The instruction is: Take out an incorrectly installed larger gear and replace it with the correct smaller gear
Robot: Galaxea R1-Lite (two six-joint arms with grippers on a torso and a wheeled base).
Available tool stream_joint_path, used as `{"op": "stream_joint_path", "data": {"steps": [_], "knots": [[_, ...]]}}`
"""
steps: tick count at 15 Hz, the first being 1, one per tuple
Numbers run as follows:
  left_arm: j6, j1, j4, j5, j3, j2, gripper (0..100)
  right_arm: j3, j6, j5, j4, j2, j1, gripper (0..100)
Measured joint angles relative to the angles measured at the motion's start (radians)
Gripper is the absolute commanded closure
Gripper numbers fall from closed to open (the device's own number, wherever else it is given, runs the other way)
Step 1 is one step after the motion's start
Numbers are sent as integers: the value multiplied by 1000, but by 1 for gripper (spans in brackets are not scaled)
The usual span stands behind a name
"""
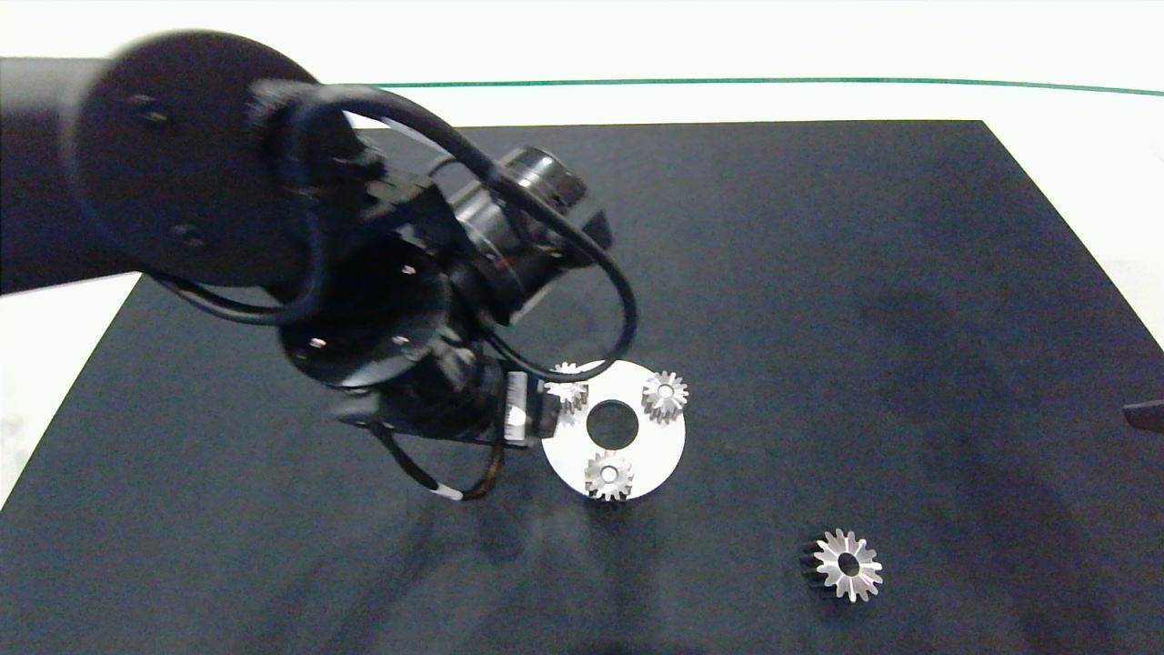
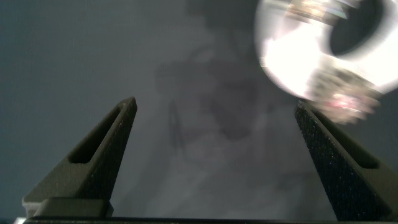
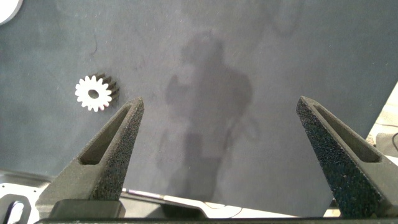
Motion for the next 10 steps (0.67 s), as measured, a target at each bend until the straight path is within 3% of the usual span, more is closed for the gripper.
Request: {"op": "stream_joint_path", "data": {"steps": [3, 5, 10], "knots": [[-2, 124, 43, -1, 77, -183, 0, 5, 0, -3, -1, 6, -2, 0], [10, 192, 128, -1, 107, -295, 0, 18, -1, -30, -2, 16, -2, 0], [49, 219, 186, -1, 121, -455, 0, 45, -1, -44, -42, 33, 3, 0]]}}
